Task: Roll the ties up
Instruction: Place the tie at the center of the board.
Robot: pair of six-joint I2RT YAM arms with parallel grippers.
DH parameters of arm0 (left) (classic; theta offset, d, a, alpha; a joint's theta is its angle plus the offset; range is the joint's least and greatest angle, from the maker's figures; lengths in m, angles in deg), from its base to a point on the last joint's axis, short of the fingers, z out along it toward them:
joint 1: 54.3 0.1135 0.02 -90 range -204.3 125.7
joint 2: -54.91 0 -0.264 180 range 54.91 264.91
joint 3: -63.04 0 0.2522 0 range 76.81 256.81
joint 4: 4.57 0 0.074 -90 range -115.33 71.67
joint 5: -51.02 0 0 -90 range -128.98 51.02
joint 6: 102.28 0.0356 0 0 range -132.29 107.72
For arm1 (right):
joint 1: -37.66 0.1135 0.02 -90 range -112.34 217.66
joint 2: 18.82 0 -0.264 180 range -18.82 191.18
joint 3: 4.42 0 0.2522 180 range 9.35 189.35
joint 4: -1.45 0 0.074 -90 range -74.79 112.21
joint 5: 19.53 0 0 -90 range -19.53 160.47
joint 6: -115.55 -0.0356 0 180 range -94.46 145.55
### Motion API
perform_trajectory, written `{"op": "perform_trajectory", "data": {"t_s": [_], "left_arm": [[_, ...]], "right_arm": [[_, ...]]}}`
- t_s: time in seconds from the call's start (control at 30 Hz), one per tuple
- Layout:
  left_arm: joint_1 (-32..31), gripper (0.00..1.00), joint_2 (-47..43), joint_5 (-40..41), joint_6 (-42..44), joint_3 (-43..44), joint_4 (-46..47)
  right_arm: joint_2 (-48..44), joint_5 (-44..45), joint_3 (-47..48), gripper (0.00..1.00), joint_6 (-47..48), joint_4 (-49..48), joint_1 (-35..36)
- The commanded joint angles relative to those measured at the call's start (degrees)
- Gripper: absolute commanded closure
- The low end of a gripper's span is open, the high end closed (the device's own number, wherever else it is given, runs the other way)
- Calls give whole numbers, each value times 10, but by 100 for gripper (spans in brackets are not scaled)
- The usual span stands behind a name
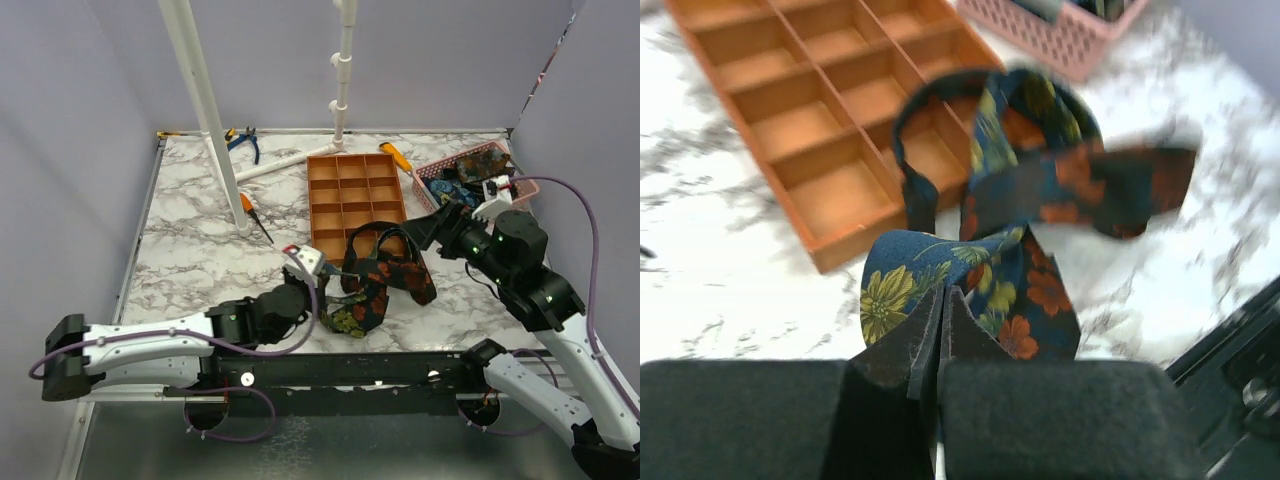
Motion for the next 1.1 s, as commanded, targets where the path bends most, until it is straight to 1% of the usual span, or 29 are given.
{"op": "perform_trajectory", "data": {"t_s": [0.0, 0.07, 0.1, 0.2, 0.27, 0.33, 0.4, 0.5, 0.53, 0.63, 0.73, 0.77, 0.83, 0.93, 1.0, 1.07], "left_arm": [[-2, 100, -147, 125, -60, 51, -179], [-3, 100, -181, 100, -44, 52, -193], [-3, 100, -183, 95, -45, 55, -203], [-3, 100, -146, 107, -100, 77, -291], [-3, 100, -115, 144, -167, 98, -376], [-3, 100, -98, 203, -269, 115, -471], [-3, 100, -105, 233, -333, 123, -525], [-3, 100, -144, 255, -388, 121, -560], [-3, 100, -159, 261, -405, 117, -565], [-3, 100, -204, 266, -430, 95, -565], [-3, 100, -231, 260, -430, 70, -552], [-2, 94, -234, 257, -430, 66, -550], [-3, 71, -238, 254, -430, 62, -550], [-2, 37, -236, 254, -421, 68, -549], [-3, 27, -235, 252, -410, 76, -550], [-3, 21, -230, 240, -393, 83, -545]], "right_arm": [[-33, 74, -46, 9, 6, 48, 2], [-40, 69, -75, 9, -3, 39, 2], [-42, 66, -88, 9, -8, 33, 2], [-45, 56, -115, 9, -9, 14, 2], [-37, 53, -127, 9, -8, 9, 2], [-18, 52, -139, 9, -9, 8, 2], [10, 51, -151, 9, -7, 2, 2], [62, 44, -168, 9, -1, -14, 2], [76, 28, -173, 9, 8, -29, 2], [117, -5, -175, 9, 10, -54, 16], [154, 15, -174, 9, 2, -50, 48], [160, 24, -181, 9, -3, -53, 55], [168, 28, -196, 9, -11, -67, 61], [177, 6, -211, 10, -23, -92, 75], [181, 13, -210, 10, -33, -94, 103], [188, 16, -209, 10, -45, -96, 137]]}}
